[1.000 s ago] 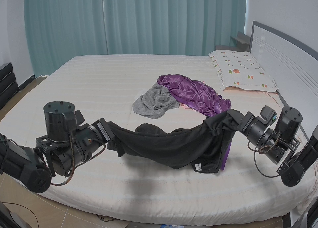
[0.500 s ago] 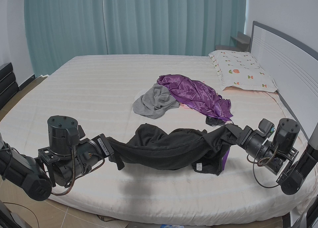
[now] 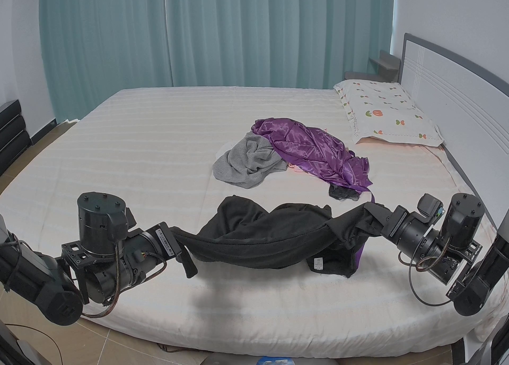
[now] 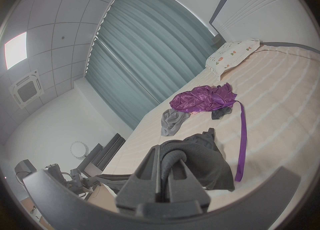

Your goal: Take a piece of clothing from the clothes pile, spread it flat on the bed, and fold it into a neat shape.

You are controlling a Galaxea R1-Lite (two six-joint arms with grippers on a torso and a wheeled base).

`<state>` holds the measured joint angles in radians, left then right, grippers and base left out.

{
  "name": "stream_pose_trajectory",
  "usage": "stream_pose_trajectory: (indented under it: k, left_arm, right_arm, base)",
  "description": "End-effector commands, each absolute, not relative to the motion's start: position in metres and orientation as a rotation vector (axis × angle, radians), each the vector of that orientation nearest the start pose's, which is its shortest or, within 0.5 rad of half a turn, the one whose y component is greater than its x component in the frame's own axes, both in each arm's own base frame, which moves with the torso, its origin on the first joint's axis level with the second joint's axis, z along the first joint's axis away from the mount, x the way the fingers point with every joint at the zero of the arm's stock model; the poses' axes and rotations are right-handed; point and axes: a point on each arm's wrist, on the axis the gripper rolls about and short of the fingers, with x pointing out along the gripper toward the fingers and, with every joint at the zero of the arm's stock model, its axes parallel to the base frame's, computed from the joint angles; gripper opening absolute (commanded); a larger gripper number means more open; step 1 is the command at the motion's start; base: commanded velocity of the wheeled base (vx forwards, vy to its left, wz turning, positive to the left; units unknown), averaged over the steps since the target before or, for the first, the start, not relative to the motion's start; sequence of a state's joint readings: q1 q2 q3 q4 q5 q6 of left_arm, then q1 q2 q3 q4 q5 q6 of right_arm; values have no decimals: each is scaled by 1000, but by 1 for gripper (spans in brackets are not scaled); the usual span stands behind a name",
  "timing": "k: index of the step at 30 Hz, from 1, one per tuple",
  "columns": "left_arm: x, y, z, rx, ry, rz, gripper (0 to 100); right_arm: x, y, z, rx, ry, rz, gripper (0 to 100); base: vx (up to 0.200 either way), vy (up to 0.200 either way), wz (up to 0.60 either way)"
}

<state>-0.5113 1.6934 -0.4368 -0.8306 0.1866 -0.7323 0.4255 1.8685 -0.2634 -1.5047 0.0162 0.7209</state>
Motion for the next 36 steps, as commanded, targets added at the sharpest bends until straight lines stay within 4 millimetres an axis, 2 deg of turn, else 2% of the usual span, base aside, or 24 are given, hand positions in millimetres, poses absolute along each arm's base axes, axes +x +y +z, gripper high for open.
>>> stream_pose_trajectory:
  k: [1, 21, 25, 36]
  left_arm:
    - [224, -121, 112, -564, 501, -158, 0]
    - [224, -123, 115, -575, 485, -165, 0]
    - [224, -124, 117, -620, 487, -157, 0]
    - [226, -124, 117, -628, 485, -157, 0]
  right_arm:
    - [234, 107, 101, 688, 251, 390, 0]
    - [232, 109, 103, 691, 244, 401, 0]
    - [232, 109, 103, 691, 244, 401, 0]
    - [233, 109, 103, 691, 244, 401, 0]
  base:
    - [0, 0, 0]
    - [0, 0, 0]
    - [0, 0, 0]
    - [0, 200, 0]
